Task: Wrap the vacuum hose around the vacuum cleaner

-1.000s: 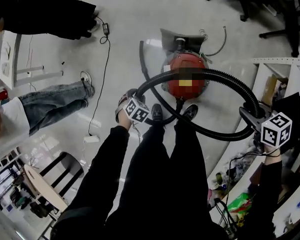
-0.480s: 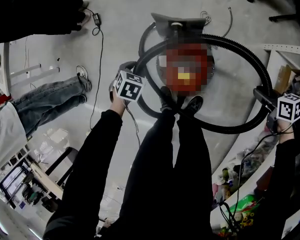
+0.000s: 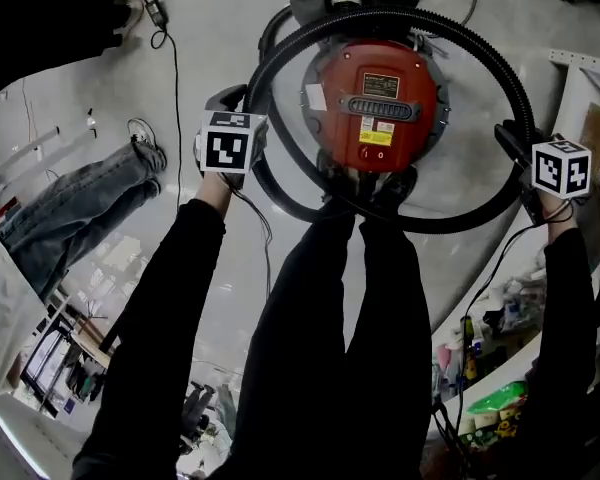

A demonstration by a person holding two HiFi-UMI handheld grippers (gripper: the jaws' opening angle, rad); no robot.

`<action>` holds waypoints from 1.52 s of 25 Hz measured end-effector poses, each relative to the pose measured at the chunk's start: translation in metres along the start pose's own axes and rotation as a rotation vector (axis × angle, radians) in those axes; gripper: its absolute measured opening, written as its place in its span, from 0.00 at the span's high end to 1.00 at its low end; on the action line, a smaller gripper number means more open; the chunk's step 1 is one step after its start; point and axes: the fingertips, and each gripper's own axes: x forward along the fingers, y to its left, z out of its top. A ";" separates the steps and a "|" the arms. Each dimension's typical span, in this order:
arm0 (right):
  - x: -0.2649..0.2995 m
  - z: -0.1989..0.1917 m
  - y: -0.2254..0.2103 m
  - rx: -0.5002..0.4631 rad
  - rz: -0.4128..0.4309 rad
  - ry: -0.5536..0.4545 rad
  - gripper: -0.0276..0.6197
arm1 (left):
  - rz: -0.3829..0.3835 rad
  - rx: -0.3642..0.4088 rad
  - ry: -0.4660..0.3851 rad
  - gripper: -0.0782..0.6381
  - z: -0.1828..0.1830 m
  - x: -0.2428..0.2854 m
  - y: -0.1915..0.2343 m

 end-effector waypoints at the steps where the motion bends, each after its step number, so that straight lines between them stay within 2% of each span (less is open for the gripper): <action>1: 0.016 -0.007 -0.006 -0.019 -0.022 0.024 0.79 | 0.003 -0.003 -0.005 0.66 -0.002 0.006 0.003; 5: 0.064 -0.016 -0.033 -0.006 -0.098 0.066 0.79 | 0.003 0.009 -0.038 0.66 -0.001 0.028 0.005; 7: 0.082 -0.015 -0.045 -0.052 -0.156 0.076 0.77 | -0.004 0.011 -0.067 0.66 0.002 0.035 0.003; 8: 0.089 -0.016 -0.050 -0.090 -0.188 0.086 0.63 | -0.006 0.014 -0.078 0.66 0.003 0.037 0.001; 9: 0.095 -0.018 -0.054 -0.119 -0.216 0.099 0.42 | -0.004 0.018 -0.085 0.66 0.004 0.040 0.000; 10: 0.099 -0.020 -0.057 -0.132 -0.235 0.113 0.36 | 0.003 0.026 -0.089 0.66 0.005 0.043 0.000; 11: 0.101 -0.022 -0.058 -0.131 -0.248 0.120 0.34 | 0.015 0.036 -0.093 0.66 0.005 0.046 0.001; 15: 0.095 -0.026 -0.059 -0.065 -0.282 0.071 0.34 | 0.053 0.080 -0.103 0.66 0.006 0.050 0.002; 19: 0.088 -0.030 -0.048 0.083 -0.252 -0.023 0.34 | 0.075 0.166 -0.134 0.65 0.008 0.048 -0.007; 22: 0.082 -0.034 -0.045 0.072 -0.288 -0.077 0.34 | 0.103 0.224 -0.182 0.64 0.016 0.039 -0.012; 25: 0.070 -0.032 -0.046 0.075 -0.337 -0.148 0.35 | 0.110 0.181 -0.204 0.59 0.020 0.031 -0.010; 29: 0.066 -0.041 -0.040 0.141 -0.314 -0.170 0.35 | 0.140 0.127 -0.202 0.58 0.015 0.026 -0.004; 35: 0.056 -0.039 -0.022 0.120 -0.286 -0.188 0.35 | 0.182 0.085 -0.258 0.57 0.015 -0.003 0.001; 38: 0.051 -0.042 -0.010 0.118 -0.275 -0.188 0.35 | 0.186 0.053 -0.235 0.57 -0.001 -0.014 -0.001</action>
